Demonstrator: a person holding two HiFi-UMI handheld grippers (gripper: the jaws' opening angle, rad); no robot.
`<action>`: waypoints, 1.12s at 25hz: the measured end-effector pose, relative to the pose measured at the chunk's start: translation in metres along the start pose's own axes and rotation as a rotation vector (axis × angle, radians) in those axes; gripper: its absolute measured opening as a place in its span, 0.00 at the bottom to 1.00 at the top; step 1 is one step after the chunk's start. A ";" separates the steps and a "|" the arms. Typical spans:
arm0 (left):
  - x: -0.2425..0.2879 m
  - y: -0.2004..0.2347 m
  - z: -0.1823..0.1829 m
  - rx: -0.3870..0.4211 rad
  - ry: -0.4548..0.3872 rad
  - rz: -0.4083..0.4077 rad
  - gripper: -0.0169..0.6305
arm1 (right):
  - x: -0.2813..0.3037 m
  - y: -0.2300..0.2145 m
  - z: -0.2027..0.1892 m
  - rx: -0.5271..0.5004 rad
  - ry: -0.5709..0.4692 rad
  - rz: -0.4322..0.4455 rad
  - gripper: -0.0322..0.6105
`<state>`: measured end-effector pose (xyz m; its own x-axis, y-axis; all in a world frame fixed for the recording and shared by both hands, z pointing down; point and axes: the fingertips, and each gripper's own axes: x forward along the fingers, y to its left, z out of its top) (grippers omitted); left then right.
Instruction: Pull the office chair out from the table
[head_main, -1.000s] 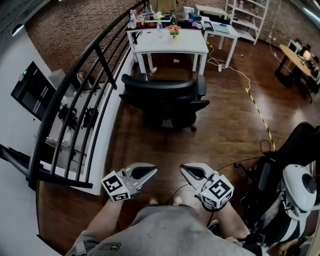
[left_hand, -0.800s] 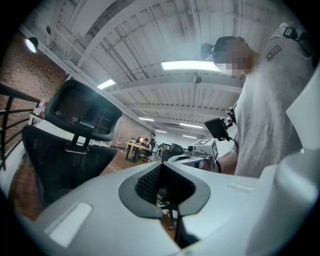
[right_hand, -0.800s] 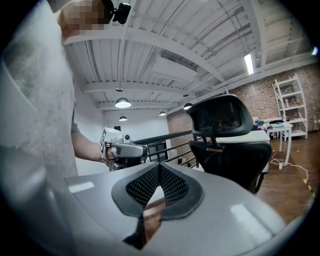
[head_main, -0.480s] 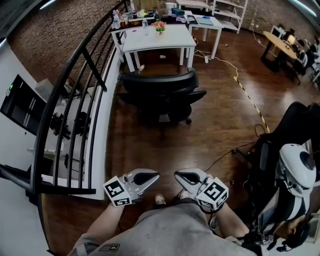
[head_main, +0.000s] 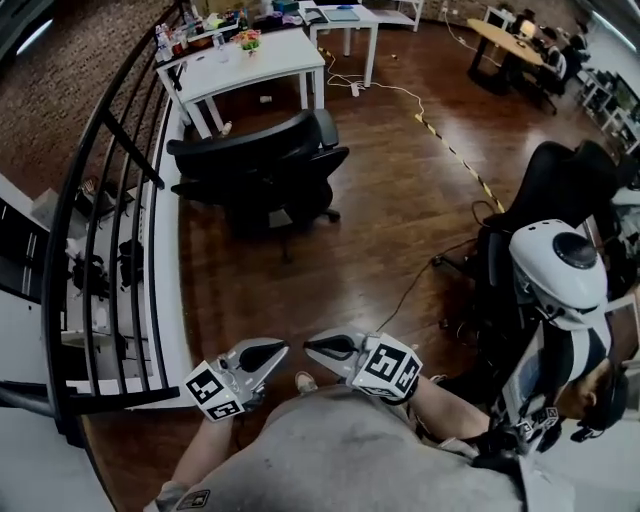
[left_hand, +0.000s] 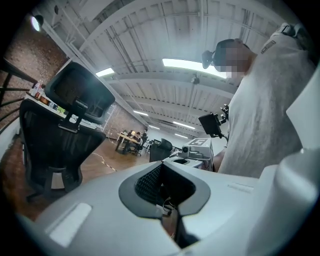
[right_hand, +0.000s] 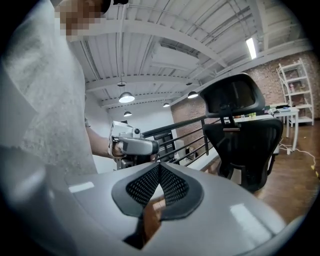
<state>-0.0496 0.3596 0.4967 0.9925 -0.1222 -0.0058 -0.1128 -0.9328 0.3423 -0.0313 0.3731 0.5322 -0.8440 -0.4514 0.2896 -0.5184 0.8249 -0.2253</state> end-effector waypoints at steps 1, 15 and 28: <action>0.003 -0.001 -0.001 -0.001 0.004 -0.006 0.04 | -0.001 -0.001 -0.001 0.002 -0.001 0.002 0.06; 0.023 -0.004 -0.010 -0.017 0.027 -0.025 0.04 | -0.002 -0.011 0.000 0.038 -0.030 0.014 0.06; 0.028 -0.010 -0.014 -0.018 0.017 -0.021 0.04 | -0.010 -0.010 -0.002 0.030 -0.031 0.015 0.06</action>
<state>-0.0204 0.3706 0.5067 0.9953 -0.0970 0.0032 -0.0917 -0.9287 0.3594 -0.0171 0.3703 0.5334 -0.8552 -0.4501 0.2570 -0.5095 0.8211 -0.2573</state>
